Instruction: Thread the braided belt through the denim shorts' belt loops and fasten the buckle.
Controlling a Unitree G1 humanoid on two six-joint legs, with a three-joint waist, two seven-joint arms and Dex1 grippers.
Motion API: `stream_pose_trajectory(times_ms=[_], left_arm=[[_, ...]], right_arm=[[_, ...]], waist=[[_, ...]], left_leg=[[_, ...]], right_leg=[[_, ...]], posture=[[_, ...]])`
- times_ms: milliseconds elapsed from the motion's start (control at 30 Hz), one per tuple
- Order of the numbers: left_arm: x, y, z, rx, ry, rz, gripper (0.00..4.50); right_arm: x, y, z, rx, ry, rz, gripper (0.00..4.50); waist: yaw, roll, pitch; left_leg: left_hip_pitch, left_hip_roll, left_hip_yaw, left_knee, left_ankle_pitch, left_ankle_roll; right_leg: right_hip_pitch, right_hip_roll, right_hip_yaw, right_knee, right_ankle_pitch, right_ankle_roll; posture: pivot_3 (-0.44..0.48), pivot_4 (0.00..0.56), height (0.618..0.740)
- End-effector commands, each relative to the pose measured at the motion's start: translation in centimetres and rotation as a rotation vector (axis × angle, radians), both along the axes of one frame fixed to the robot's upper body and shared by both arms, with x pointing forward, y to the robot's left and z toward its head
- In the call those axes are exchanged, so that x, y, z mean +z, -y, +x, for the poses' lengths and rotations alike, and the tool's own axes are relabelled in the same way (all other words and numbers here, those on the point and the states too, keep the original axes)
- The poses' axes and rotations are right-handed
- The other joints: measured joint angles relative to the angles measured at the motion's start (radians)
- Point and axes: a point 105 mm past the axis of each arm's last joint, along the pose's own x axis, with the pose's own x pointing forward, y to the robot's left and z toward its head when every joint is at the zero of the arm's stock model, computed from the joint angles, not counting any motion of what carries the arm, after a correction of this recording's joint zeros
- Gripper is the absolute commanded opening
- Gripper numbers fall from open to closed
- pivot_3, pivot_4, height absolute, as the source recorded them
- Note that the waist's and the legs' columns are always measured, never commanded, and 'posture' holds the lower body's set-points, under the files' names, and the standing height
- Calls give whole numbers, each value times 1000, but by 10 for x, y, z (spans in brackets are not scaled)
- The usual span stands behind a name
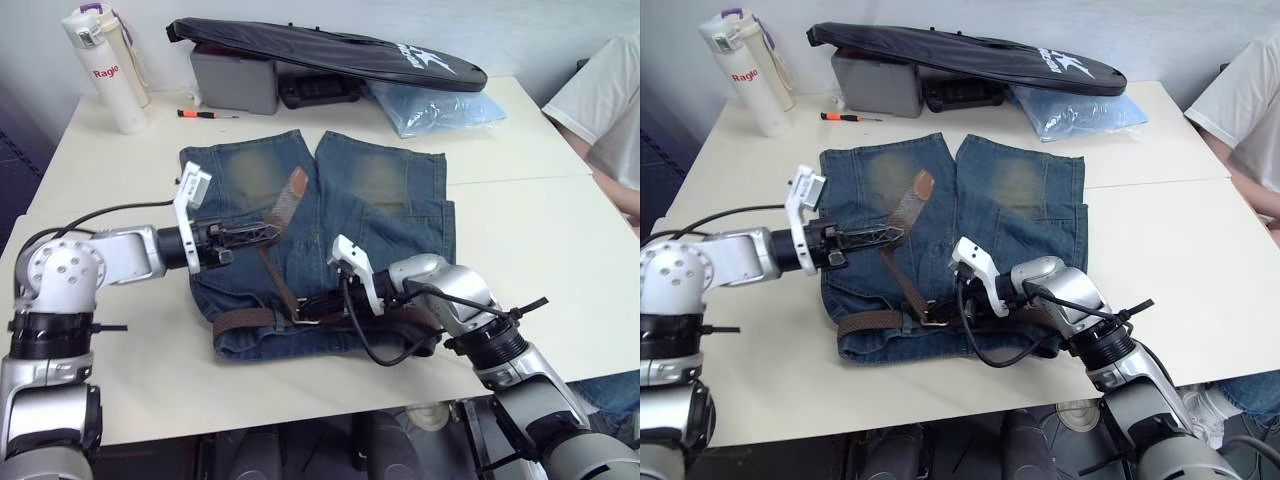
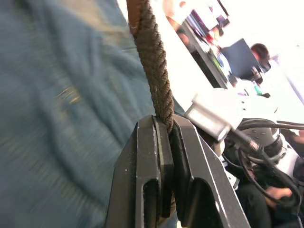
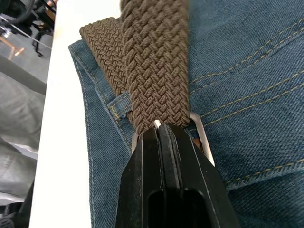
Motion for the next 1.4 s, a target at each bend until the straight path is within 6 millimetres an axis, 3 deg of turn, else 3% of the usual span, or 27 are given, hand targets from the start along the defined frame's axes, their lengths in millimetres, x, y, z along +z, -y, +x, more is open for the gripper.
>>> stream_pose_trajectory(times_ms=[33, 333, 700, 833, 1033, 1233, 1400], left_arm=[[22, 13, 10, -62, 86, -22, 0], [36, 66, 37, -237, 151, -4, 0], [47, 124, 53, -360, 214, 22, 0], [57, 144, 49, -415, 242, 4, 0], [53, 151, 46, -444, 233, 13, 0], [76, 177, 33, -524, 265, -61, 0], [76, 199, 30, -537, 277, -62, 0]], right_arm=[[-75, 22, -19, -67, -152, -267, 48], [-82, 24, -27, -82, -101, -337, 48], [-89, 39, -36, -41, -56, -510, 48], [-92, 49, -37, 10, 0, -626, 48], [-100, 57, -30, 54, 100, -744, 48], [-112, 63, -31, 93, 110, -805, 48], [-118, 65, -28, 114, 145, -818, 48]], waist=[[2, 0, 0], [3, 0, -1], [29, 0, -1], [35, 2, -2], [48, 9, -7], [54, 17, -12], [55, 20, -15]], left_leg=[[0, 0, 0, 0, 0, 0], [0, 1, 1, 1, 0, 0], [0, 2, 1, 3, 0, 1], [0, 2, 1, 4, -1, 2], [1, 1, 1, 5, -1, 3], [16, 1, -7, 4, -5, 9], [17, 1, -12, 4, -5, 9]], right_leg=[[0, 0, 0, 0, 0, 0], [0, 2, 0, 0, 0, 0], [1, 2, 0, 0, 0, 0], [2, 2, 0, 0, 0, 0], [4, 1, -1, 0, 0, 0], [26, 1, -8, -12, 2, -1], [31, 0, -13, -15, 3, -1]], posture=[[0, 150, 740], [0, 150, 740], [0, 150, 740], [0, 150, 740], [0, 150, 740], [0, 150, 740], [0, 150, 740]])
